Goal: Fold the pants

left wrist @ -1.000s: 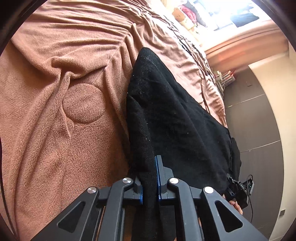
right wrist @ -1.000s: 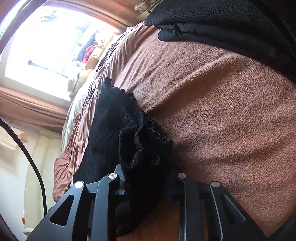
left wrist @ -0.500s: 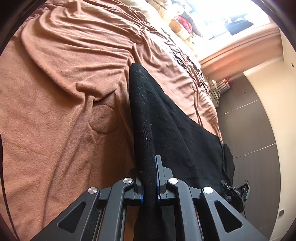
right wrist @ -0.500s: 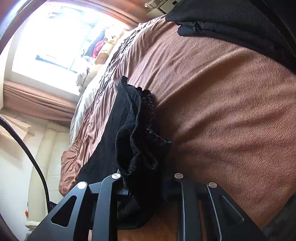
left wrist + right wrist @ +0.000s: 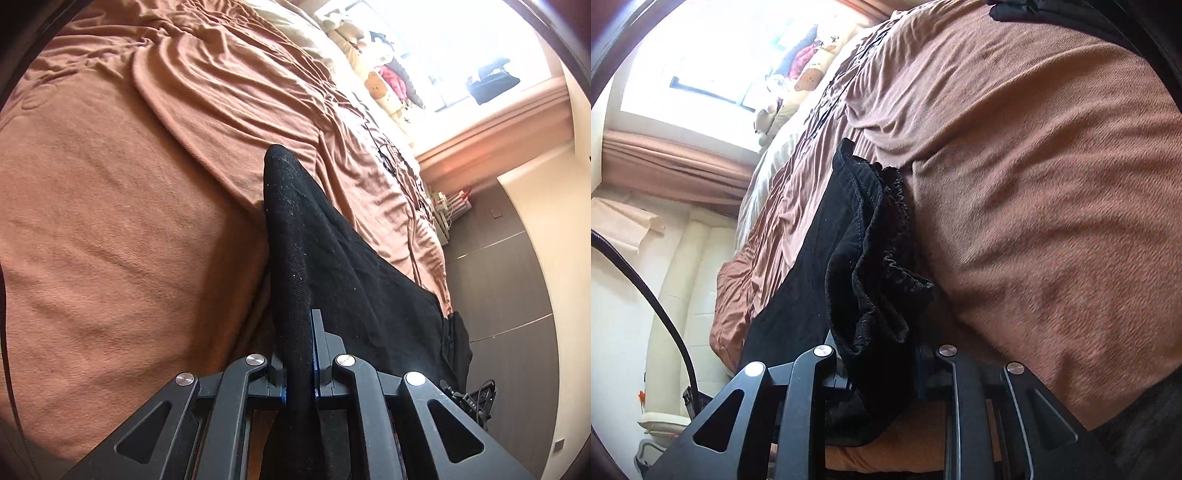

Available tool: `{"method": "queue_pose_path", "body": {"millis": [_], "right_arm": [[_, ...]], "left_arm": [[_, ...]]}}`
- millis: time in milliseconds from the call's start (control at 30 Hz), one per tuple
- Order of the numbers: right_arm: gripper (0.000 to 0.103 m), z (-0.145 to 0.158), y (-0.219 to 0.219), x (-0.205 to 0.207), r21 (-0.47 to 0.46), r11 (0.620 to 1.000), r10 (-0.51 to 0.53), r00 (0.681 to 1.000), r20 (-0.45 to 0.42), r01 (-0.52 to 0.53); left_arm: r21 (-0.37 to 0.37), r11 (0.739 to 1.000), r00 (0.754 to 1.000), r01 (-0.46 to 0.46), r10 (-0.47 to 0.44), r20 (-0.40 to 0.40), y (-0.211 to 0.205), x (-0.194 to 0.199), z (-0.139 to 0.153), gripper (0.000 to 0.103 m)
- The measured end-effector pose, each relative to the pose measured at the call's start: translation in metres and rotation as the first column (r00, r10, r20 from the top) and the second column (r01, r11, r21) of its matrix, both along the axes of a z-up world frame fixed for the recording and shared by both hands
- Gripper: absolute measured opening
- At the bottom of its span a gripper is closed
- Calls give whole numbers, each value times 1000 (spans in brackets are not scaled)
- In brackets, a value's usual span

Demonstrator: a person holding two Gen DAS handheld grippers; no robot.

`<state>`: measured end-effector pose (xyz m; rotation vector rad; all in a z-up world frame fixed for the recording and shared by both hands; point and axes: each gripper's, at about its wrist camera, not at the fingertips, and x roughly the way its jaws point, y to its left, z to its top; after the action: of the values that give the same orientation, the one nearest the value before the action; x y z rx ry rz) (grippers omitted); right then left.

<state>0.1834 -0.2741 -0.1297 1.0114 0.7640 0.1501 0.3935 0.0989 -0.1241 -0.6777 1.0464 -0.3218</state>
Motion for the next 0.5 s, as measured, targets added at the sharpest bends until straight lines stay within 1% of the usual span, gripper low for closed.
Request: {"method": "queue_pose_path", "body": {"millis": [300, 433, 500], "right_arm": [[20, -3, 37, 12, -2, 995, 101, 995, -4, -101], [20, -1, 52, 23, -32, 990, 139, 990, -8, -140], [20, 1, 54, 26, -95, 985, 141, 990, -29, -143]], "left_arm": [[8, 998, 998, -65, 65, -2, 65, -19, 2, 9], [17, 996, 996, -90, 90, -21, 87, -21, -4, 9], [8, 996, 996, -83, 84, -41, 91, -20, -12, 9]]}}
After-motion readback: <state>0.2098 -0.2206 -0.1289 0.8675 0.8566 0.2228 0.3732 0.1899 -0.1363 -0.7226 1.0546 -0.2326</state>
